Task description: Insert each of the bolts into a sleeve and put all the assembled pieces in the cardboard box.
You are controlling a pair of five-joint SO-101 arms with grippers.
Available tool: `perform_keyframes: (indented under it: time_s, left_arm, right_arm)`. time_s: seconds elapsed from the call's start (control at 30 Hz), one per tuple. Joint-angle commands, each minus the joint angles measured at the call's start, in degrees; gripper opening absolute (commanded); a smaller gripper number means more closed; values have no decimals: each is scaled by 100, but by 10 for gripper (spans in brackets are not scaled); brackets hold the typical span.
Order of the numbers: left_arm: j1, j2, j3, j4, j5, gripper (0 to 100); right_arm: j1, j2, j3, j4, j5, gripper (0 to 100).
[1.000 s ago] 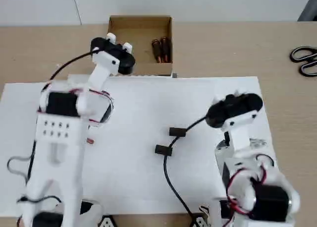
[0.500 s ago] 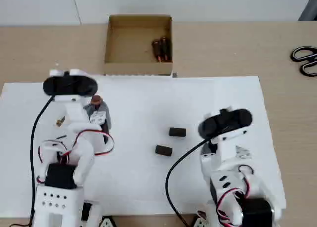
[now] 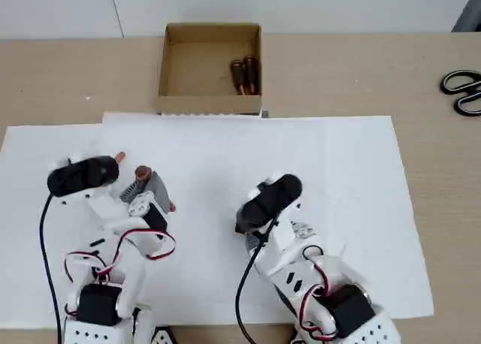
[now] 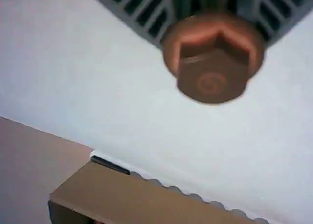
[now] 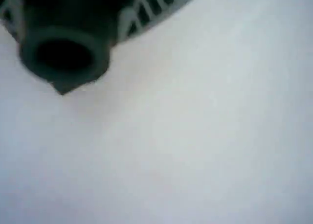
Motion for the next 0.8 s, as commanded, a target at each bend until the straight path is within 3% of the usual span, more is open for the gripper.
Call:
perform_keyframes:
  time_s: [0.0, 0.17, 0.77]
  left_arm:
    - [290, -765, 338, -167, 26, 5]
    - [791, -941, 444, -299, 387, 6]
    - [1864, -941, 180, -360, 1064, 6]
  right_arm:
    - [-470, -40, 220, -549, -18, 2]
    - [-857, -4, 448, -884, 0, 2]
    - [-831, -40, 484, -910, 0, 2]
